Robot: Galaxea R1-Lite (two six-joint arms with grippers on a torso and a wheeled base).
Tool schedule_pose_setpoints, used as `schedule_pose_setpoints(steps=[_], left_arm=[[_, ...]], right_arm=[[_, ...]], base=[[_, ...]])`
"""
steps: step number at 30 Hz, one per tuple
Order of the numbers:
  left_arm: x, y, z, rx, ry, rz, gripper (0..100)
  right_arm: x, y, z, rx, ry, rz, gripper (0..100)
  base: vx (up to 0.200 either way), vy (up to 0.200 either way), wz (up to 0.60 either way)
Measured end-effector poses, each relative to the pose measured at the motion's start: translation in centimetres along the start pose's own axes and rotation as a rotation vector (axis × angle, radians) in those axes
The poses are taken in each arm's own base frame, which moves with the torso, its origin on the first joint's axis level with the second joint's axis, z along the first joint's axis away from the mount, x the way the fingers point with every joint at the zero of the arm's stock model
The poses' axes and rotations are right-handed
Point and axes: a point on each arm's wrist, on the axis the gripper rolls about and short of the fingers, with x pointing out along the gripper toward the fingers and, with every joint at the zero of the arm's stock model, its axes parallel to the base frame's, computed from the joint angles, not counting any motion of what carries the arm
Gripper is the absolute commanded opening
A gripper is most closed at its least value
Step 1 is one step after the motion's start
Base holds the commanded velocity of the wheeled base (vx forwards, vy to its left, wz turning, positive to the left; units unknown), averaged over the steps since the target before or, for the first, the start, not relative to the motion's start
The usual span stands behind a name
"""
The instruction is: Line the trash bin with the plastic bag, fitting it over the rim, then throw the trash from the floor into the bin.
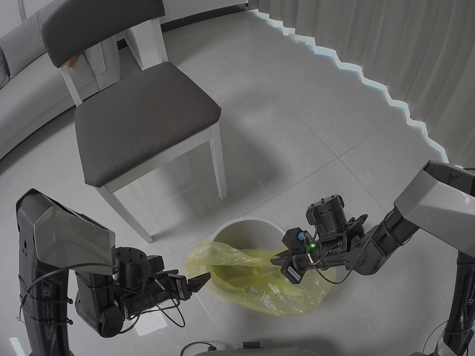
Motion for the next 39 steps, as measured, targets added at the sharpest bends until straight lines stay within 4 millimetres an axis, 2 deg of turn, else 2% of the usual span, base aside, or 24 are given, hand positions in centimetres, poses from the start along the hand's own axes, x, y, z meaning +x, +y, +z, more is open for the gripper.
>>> schedule_pose_setpoints(steps=[5,12,19,25,31,39], left_arm=[[0.0,0.1,0.0,-0.002,-0.002,0.006,100],[0.6,0.1,0.2,0.000,-0.017,0.006,100],[0.7,0.0,0.2,0.004,-0.024,0.020,100],[0.6,0.0,0.1,0.003,-0.021,0.026,100],[0.6,0.0,0.0,0.003,-0.024,0.038,100],[0.6,0.1,0.1,-0.001,-0.026,0.047,100]], right_arm=[[-0.3,-0.6,0.4,0.004,-0.016,-0.016,0],[-1.6,-2.0,2.5,-0.005,-0.092,-0.065,0],[-2.0,-3.1,4.4,-0.020,-0.151,-0.099,0],[-1.9,-4.6,5.1,-0.017,-0.162,-0.123,0],[-0.3,-6.2,5.5,-0.014,-0.180,-0.148,0],[4.0,-7.7,4.5,-0.004,-0.170,-0.149,0]], base=[[0.000,0.000,0.00],[0.000,0.000,0.00],[0.000,0.000,0.00],[0.000,0.000,0.00],[0.000,0.000,0.00],[0.000,0.000,0.00]])
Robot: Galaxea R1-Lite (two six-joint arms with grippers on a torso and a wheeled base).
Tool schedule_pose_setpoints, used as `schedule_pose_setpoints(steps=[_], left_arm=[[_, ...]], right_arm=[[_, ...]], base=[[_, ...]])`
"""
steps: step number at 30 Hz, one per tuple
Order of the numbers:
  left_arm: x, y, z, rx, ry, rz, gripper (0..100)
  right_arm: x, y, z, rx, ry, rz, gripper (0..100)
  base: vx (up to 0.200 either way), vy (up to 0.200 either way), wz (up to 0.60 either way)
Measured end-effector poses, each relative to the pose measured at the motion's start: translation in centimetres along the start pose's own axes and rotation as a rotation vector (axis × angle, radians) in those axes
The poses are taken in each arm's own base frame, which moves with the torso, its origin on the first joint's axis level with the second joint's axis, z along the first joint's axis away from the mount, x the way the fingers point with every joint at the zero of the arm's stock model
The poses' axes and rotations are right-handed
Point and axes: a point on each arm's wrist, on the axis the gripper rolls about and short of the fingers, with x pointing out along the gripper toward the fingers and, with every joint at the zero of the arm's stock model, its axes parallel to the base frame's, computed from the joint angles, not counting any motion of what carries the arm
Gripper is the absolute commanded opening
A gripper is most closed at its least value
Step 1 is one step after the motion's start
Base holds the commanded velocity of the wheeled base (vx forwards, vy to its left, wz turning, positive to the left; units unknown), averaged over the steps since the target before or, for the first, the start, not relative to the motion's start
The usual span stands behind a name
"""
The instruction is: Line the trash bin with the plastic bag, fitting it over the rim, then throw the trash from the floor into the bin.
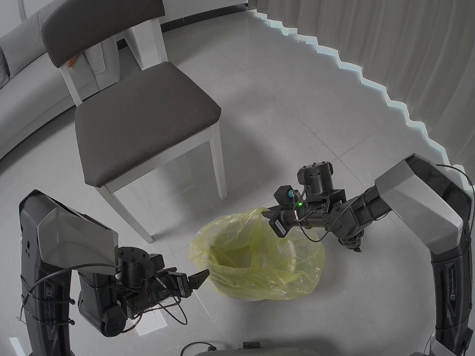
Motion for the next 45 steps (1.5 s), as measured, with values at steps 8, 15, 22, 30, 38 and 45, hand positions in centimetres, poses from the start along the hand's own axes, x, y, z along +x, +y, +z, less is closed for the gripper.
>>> schedule_pose_setpoints(steps=[8,15,22,30,38,45], left_arm=[[0.2,0.0,0.0,-0.004,-0.004,-0.001,100],[0.4,0.0,0.1,-0.002,-0.009,-0.005,100],[0.8,0.2,0.1,-0.004,-0.014,-0.002,100],[1.3,0.7,0.0,-0.010,-0.017,0.006,100],[1.3,1.0,-0.1,-0.016,-0.013,0.018,100],[1.4,1.1,0.0,-0.019,-0.015,0.021,100]], right_arm=[[2.1,0.0,-2.1,0.032,0.022,0.001,100],[0.7,-1.2,-1.3,0.045,-0.017,-0.038,100],[-2.7,-2.7,-2.3,0.088,0.030,-0.076,100],[-7.0,-2.7,-5.7,0.185,0.134,-0.098,100],[-10.4,-1.4,-7.3,0.286,0.178,-0.116,100],[-11.1,-0.1,-8.5,0.378,0.232,-0.117,100]], base=[[0.000,0.000,0.00],[0.000,0.000,0.00],[0.000,0.000,0.00],[0.000,0.000,0.00],[0.000,0.000,0.00],[0.000,0.000,0.00]])
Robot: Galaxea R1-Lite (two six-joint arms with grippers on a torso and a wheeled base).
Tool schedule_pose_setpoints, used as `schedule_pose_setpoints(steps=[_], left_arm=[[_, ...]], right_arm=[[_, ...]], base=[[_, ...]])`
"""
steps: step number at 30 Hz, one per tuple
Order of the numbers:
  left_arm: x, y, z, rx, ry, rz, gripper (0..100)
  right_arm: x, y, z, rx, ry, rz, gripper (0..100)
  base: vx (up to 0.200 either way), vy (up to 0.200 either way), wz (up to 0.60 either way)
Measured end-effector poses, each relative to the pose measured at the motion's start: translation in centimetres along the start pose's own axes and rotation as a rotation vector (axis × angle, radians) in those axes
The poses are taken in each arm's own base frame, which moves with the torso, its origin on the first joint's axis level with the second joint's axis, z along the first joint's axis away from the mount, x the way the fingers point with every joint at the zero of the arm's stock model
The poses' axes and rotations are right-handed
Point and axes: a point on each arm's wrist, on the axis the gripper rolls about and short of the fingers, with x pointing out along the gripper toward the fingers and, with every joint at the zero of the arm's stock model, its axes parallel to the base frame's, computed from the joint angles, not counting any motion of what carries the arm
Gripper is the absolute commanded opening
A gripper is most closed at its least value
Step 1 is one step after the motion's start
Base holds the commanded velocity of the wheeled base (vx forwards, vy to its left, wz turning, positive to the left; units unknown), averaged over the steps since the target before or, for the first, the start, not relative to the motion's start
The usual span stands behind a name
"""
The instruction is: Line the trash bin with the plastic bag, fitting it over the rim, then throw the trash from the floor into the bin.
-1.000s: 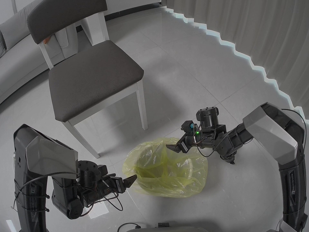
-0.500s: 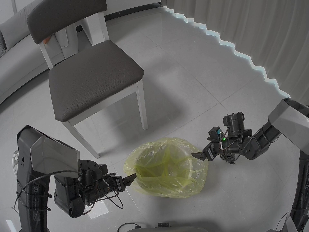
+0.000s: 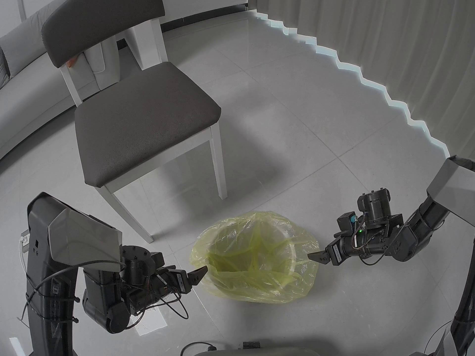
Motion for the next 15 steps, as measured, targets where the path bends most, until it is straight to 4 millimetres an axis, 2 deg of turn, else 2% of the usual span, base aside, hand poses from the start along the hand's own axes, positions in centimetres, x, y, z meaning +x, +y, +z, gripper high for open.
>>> schedule_pose_setpoints(steps=[6,7,15], left_arm=[[0.2,0.0,-0.1,0.002,0.004,-0.002,100],[0.2,-0.1,-0.2,0.002,0.005,-0.003,100],[0.4,0.0,-0.3,0.004,0.003,0.005,100]], right_arm=[[1.3,0.9,-0.7,0.049,0.031,0.029,100],[1.7,1.0,-0.8,0.050,0.037,0.035,0],[3.9,1.5,-1.8,0.055,0.066,0.057,0]], base=[[0.000,0.000,0.00],[0.000,0.000,0.00],[0.000,0.000,0.00]])
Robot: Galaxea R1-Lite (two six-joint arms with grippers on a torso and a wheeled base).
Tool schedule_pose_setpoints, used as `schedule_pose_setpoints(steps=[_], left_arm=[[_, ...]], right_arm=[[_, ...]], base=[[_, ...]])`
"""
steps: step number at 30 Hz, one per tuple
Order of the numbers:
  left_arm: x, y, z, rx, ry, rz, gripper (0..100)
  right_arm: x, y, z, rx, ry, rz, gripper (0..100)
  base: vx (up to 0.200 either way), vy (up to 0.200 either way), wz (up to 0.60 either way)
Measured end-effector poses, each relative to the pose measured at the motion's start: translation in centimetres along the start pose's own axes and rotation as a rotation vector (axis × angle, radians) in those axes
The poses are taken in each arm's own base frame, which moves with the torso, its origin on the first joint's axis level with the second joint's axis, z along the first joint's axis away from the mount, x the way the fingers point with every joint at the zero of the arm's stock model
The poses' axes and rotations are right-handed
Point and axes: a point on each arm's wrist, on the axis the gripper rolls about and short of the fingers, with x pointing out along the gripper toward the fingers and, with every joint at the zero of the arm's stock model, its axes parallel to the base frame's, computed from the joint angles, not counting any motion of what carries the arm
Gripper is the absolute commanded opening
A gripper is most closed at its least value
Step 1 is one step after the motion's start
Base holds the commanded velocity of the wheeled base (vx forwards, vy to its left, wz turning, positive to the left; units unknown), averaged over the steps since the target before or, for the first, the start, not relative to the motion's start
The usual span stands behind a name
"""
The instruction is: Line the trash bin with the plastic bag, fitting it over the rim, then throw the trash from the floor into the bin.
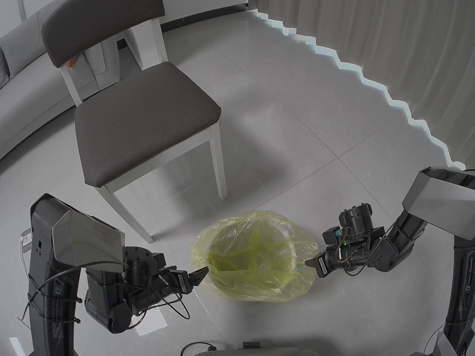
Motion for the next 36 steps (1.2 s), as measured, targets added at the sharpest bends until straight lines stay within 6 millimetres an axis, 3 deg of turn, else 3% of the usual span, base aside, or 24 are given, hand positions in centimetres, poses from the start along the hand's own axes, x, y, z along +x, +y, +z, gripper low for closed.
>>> schedule_pose_setpoints(steps=[9,21,27,28,36], left_arm=[[1.8,0.8,-0.2,0.002,-0.018,0.022,100],[3.0,2.2,-0.6,-0.006,0.003,0.065,100],[3.2,2.7,-0.8,0.004,0.033,0.084,100],[3.2,2.7,-0.9,0.005,0.037,0.085,100],[3.6,2.8,-0.7,0.006,0.031,0.084,100]], right_arm=[[0.9,-0.1,-1.5,0.012,0.051,0.002,0],[4.7,0.3,-1.2,-0.012,0.055,0.023,0],[5.5,0.3,-1.2,-0.014,0.082,0.029,0],[5.6,0.3,-1.2,-0.016,0.083,0.029,100],[5.5,0.2,-1.5,-0.029,0.088,0.020,100]], base=[[0.000,0.000,0.00],[0.000,0.000,0.00],[0.000,0.000,0.00],[0.000,0.000,0.00],[0.000,0.000,0.00]])
